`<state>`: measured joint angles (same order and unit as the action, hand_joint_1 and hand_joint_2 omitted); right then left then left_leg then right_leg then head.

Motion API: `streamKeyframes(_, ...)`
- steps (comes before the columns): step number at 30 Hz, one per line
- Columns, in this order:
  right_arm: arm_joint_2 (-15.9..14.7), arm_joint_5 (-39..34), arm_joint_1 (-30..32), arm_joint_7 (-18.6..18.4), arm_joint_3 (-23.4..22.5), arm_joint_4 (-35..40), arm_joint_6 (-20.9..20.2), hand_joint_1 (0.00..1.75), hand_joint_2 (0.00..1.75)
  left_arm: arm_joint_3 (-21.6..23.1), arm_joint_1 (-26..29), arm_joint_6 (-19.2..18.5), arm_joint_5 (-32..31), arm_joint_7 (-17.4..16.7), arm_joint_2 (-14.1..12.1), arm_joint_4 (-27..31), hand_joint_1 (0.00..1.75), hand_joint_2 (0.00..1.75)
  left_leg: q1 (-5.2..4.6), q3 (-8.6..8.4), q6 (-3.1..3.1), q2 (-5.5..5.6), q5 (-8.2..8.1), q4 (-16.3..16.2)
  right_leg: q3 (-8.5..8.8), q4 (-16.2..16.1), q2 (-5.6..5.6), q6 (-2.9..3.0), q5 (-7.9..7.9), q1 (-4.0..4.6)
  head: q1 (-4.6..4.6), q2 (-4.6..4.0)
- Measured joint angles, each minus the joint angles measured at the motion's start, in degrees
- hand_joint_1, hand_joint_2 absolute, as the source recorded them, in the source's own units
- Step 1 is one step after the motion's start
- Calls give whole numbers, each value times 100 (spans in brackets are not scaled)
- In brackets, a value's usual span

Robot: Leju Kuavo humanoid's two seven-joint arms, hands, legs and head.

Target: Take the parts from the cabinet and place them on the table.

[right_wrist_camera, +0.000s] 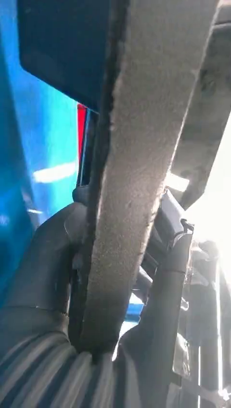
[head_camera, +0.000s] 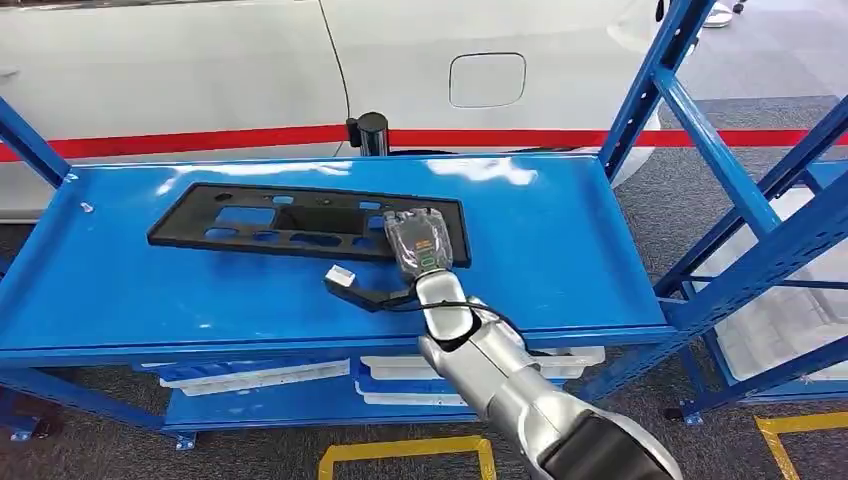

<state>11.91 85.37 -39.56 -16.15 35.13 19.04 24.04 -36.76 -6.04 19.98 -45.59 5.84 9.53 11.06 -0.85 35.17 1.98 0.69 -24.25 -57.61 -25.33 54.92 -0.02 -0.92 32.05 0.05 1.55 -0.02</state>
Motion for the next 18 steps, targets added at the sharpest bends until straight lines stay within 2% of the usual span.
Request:
streamKeyframes(12,0,-11,2,37,-81,35,-2,175,175,-2,-5,-53,7,33,0,0,0,0,1,0,0,0,0,0,-2,0,0,0,0,0,2,0)
streamKeyframes(13,2,-46,5,135,-105,50,0,175,175,-2,-5,-103,-56,61,-2,0,0,175,1,0,0,1,0,0,-2,0,0,0,0,0,2,0)
streamKeyframes(18,33,-249,121,847,-454,428,-91,175,175,-2,-69,-101,-275,-44,-2,0,0,175,0,1,0,2,0,0,-3,0,0,0,0,0,0,0)
